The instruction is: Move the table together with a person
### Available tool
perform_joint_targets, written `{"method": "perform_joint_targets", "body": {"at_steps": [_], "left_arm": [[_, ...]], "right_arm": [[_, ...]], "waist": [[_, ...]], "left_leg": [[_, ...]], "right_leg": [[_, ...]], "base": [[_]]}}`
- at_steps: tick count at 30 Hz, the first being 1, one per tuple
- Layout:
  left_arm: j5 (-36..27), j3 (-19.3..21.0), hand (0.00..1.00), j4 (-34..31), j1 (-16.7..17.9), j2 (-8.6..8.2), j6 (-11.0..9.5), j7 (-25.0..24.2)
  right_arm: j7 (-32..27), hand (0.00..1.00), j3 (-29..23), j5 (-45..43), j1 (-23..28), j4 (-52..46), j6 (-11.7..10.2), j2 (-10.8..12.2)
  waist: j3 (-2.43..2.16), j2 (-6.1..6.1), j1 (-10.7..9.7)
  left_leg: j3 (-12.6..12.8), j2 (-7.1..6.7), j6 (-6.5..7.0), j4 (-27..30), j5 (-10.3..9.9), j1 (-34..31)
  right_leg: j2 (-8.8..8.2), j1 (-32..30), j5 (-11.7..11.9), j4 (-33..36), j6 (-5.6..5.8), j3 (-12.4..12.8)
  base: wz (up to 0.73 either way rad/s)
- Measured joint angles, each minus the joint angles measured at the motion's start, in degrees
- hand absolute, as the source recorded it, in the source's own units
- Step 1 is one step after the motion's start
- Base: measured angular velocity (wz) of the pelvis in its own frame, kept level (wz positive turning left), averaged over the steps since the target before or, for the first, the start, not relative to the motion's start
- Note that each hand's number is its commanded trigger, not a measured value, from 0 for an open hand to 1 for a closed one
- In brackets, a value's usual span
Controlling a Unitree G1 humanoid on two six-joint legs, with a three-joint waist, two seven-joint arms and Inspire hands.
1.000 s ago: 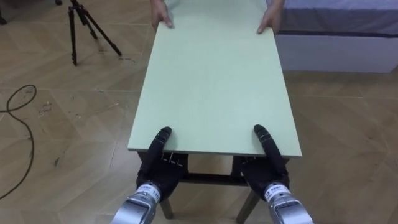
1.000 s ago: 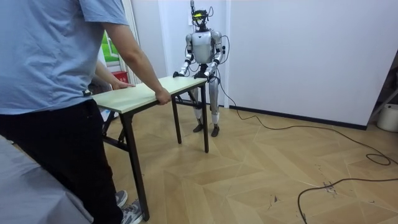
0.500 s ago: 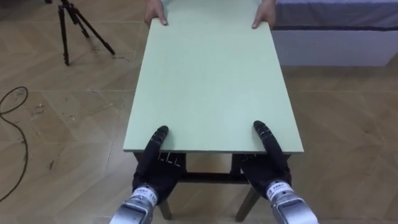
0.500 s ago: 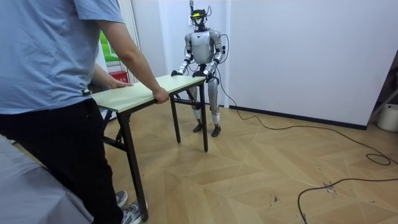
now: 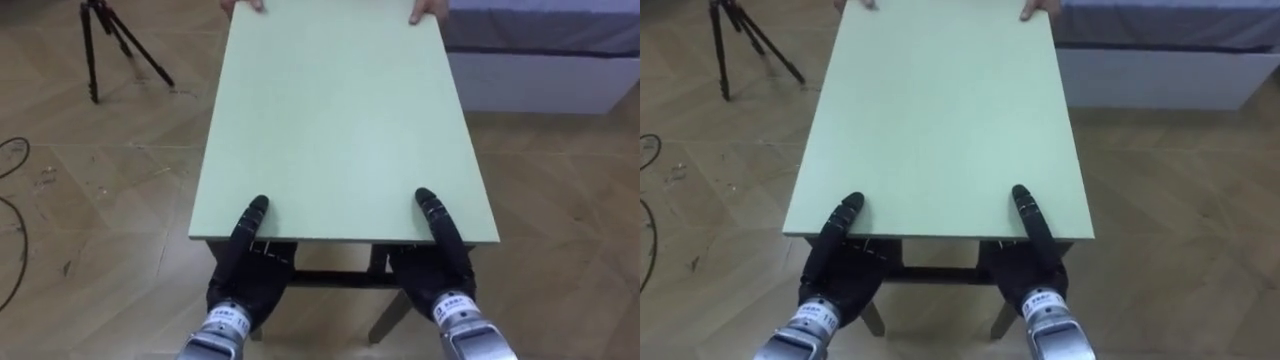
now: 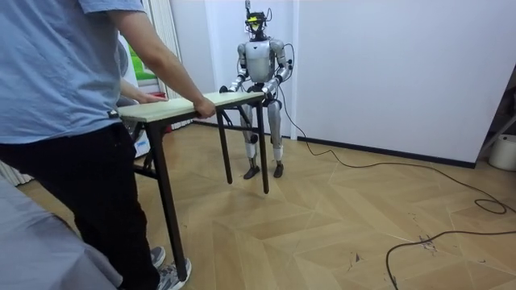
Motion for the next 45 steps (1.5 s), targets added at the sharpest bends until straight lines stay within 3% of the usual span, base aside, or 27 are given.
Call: {"method": "perform_joint_targets", "body": {"at_steps": [16,19,24,31,35,38,42,45], "left_arm": [[0.7,-2.2,1.00,-0.5,1.5,1.82,-1.6,-0.5],[0.7,-2.2,1.00,-0.5,1.8,1.93,-1.8,-0.8],[0.7,-2.3,1.00,-0.6,2.0,2.62,-1.7,-0.9],[0.3,-2.4,1.00,-0.6,2.8,2.34,-1.7,-0.9],[0.1,-2.4,1.00,-0.6,3.7,2.32,-1.9,-1.2],[-0.9,-3.5,1.00,-0.6,4.8,2.07,-3.2,-1.3],[-1.0,-4.3,1.00,-0.4,6.1,2.17,-3.7,-2.0],[-1.1,-4.7,1.00,-0.4,7.2,2.15,-4.2,-2.9]], "right_arm": [[-0.1,1.00,1.0,0.1,2.0,-2.8,-0.4,-2.3],[-0.1,1.00,1.4,0.4,2.2,-2.9,-0.5,-2.3],[-0.1,1.00,1.7,0.3,3.0,-4.0,-0.7,-2.5],[-0.6,1.00,1.9,2.2,3.3,-4.0,-0.5,-2.6],[-0.5,1.00,3.4,2.4,3.3,-4.0,-1.1,-3.8],[-0.2,1.00,3.9,2.7,4.1,-4.0,-1.7,-4.0],[0.3,1.00,4.0,2.8,5.4,-4.0,-1.6,-3.9],[0.3,1.00,4.5,2.6,6.0,-4.0,-1.8,-4.0]], "waist": [[-0.09,0.14,0.0],[-0.11,0.10,0.6],[-0.16,0.04,1.2],[-0.16,0.01,1.4],[-0.21,-0.09,1.5],[-0.21,-0.11,1.4],[-0.12,-0.37,1.3],[-0.39,-0.52,1.6]], "left_leg": [[0.6,-1.03,0.68,1.0,-0.2,0.4],[2.0,-0.98,1.04,1.0,-0.4,0.6],[2.1,-1.10,1.37,1.5,-0.6,-0.4],[2.1,-1.17,1.37,1.7,-0.6,-0.5],[2.3,-0.99,1.34,1.8,-0.7,-0.9],[2.3,-0.65,1.14,2.6,-0.8,-0.8],[2.2,1.16,-0.27,13.0,-3.6,-5.0],[2.5,2.86,-0.93,22.5,-4.0,-9.5]], "right_leg": [[-1.12,-0.8,-1.2,3.1,0.70,0.0],[-1.12,-1.1,-1.2,3.5,0.71,0.2],[-1.38,-2.1,-1.2,4.5,0.74,0.1],[-1.39,-2.2,-1.2,4.4,0.77,0.2],[-1.14,-2.4,-1.1,4.3,0.59,0.3],[-1.00,-2.1,-1.3,4.6,0.32,0.1],[-0.92,-3.2,-4.0,7.9,-0.62,-0.4],[-1.08,-4.8,-6.2,9.7,-1.26,-0.8]], "base": [[0.00],[-0.10],[-0.01],[0.00],[-0.02],[0.00],[0.04],[-0.05]]}}
